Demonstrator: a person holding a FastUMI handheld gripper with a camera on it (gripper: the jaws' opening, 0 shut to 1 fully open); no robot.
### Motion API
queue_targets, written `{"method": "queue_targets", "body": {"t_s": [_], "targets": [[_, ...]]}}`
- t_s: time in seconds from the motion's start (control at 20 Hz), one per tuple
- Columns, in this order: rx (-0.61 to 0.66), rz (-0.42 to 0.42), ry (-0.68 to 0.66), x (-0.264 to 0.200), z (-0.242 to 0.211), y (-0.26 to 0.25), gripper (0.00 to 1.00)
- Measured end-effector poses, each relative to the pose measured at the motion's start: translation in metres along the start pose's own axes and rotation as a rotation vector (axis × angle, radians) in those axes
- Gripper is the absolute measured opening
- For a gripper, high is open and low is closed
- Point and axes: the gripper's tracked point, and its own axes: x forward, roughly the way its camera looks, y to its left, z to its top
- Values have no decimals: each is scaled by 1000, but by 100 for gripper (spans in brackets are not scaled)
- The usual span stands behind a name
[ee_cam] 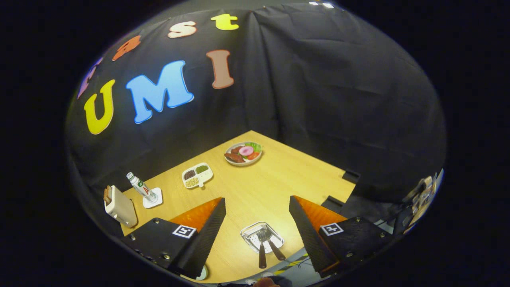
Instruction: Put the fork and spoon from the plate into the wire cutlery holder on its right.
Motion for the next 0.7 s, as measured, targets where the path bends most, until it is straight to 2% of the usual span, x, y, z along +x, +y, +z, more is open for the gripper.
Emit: {"method": "queue_targets", "body": {"t_s": [0.4,0.7], "targets": [[-140,167,-369,-37,77,69,97],[-236,244,-539,-50,97,106,97]]}}
